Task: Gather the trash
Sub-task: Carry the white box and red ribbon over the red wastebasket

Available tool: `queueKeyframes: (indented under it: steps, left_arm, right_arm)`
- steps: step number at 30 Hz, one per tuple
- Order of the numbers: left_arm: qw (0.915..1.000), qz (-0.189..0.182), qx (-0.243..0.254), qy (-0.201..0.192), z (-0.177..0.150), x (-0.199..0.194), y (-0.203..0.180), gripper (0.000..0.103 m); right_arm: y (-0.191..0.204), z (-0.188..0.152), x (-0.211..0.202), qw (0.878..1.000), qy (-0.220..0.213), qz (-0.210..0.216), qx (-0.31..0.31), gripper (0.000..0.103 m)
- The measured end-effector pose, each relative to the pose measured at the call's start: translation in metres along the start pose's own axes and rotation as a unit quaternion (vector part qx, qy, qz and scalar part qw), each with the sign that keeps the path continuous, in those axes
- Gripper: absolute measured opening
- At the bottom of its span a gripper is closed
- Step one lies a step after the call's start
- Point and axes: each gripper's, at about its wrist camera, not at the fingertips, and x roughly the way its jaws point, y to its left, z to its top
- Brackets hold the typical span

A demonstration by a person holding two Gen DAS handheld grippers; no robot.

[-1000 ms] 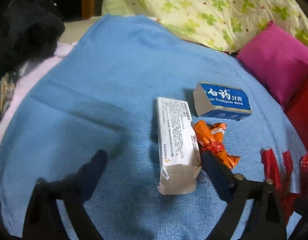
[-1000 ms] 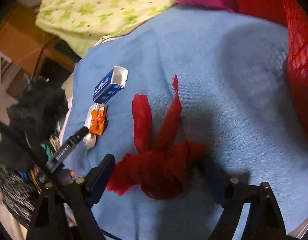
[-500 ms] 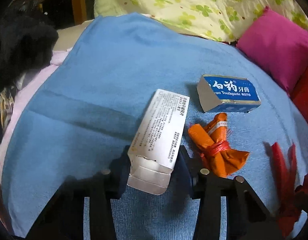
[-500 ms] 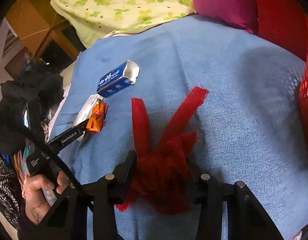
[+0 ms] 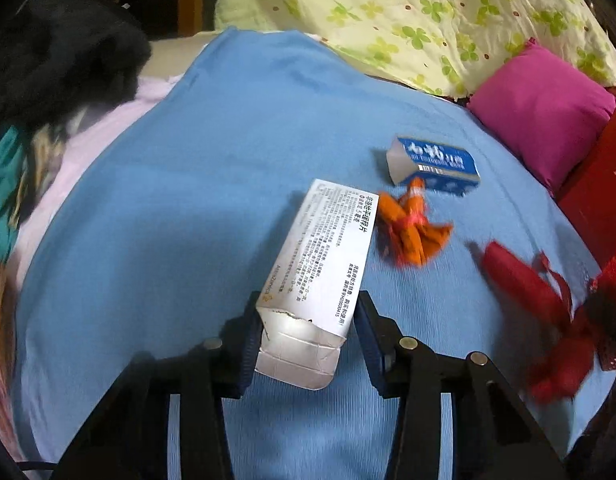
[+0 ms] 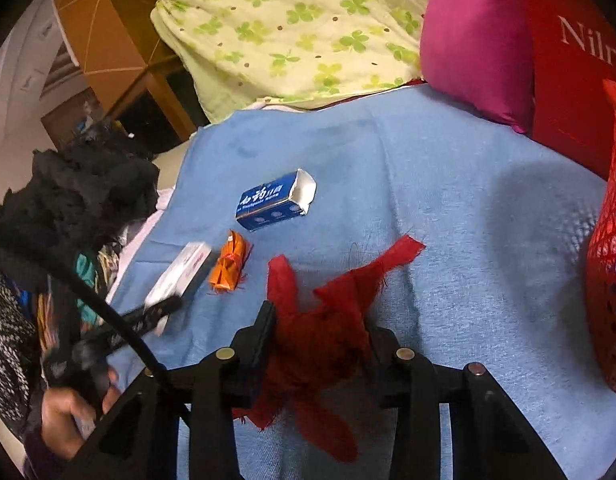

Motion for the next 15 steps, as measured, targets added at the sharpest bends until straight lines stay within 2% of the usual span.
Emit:
queueKeyframes:
  steps: [2,5,8,15]
  left_arm:
    - [0.9999,-0.006,-0.008,-0.011,-0.014,-0.012,-0.001,0.046]
    - [0.9989,-0.001,0.022,-0.042,-0.027,-0.030,-0.015,0.046]
    - [0.9970,-0.015,0.042,-0.063,-0.030,-0.045,-0.029,0.046]
    - [0.9934,-0.030,0.074,-0.082,-0.026,-0.072,-0.061,0.046]
  right_arm:
    - [-0.003,0.001,-0.004,1.000,-0.004,-0.002,0.001,0.041]
    - [-0.006,0.002,-0.012,1.000,-0.016,0.002,-0.002,0.041]
    - [-0.008,0.005,-0.025,0.999,-0.035,0.015,0.000,0.041]
    - [-0.007,0.012,-0.062,0.994,-0.100,0.036,-0.010,0.041]
